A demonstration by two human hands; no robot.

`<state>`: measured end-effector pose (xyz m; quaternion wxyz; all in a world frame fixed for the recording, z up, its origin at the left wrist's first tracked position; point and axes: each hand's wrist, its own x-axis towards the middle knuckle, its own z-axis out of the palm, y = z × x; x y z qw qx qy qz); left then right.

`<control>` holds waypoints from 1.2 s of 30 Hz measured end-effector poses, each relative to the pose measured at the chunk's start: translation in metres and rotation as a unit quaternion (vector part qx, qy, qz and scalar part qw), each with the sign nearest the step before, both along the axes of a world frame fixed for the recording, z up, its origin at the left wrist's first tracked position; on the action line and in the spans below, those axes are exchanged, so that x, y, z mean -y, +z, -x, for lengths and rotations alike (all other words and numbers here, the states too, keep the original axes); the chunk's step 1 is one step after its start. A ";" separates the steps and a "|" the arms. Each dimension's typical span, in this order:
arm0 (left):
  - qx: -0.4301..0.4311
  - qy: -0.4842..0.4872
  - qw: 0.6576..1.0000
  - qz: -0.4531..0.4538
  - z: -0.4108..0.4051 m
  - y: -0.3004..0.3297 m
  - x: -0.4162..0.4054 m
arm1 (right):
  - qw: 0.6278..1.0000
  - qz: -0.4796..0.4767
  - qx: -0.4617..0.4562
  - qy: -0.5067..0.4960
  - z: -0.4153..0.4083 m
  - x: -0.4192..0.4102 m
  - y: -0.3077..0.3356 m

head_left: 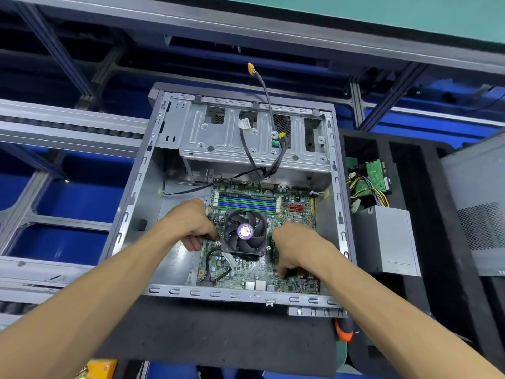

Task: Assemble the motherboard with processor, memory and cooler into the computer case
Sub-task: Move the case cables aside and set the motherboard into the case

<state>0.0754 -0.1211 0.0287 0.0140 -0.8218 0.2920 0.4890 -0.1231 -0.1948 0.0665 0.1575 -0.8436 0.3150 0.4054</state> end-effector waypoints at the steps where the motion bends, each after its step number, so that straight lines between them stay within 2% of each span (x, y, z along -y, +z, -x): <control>1: 0.000 -0.005 1.000 -0.003 0.000 0.001 0.000 | 1.000 -0.002 0.002 -0.003 0.000 0.000 0.000; 7: 0.015 -0.064 0.997 -0.039 0.002 0.009 -0.004 | 1.000 -0.021 -0.010 -0.015 0.001 0.003 0.001; 10: 0.045 -0.109 0.992 -0.043 -0.002 0.018 -0.008 | 1.000 0.019 -0.001 0.003 0.000 0.001 0.004; 14: 0.130 -0.177 0.976 0.016 -0.007 0.029 -0.013 | 0.997 0.073 0.031 0.009 0.000 0.001 0.015; 16: 0.137 -0.209 0.967 0.054 -0.010 0.032 -0.016 | 0.992 0.102 0.068 -0.018 0.001 0.004 0.025; 20: 0.124 -0.158 0.965 0.172 -0.019 0.042 -0.020 | 0.977 0.136 0.158 -0.053 0.000 0.010 0.052; 25: 0.091 -0.099 0.930 0.343 -0.014 0.067 -0.026 | 0.936 0.126 0.316 -0.089 0.003 0.005 0.074; 30: 0.055 -0.088 0.896 0.432 0.004 0.091 -0.037 | 0.893 0.109 0.421 -0.119 0.010 -0.010 0.088; 36: 0.012 -0.074 0.854 0.514 0.026 0.110 -0.053 | 0.806 0.159 0.537 -0.194 0.043 -0.024 0.099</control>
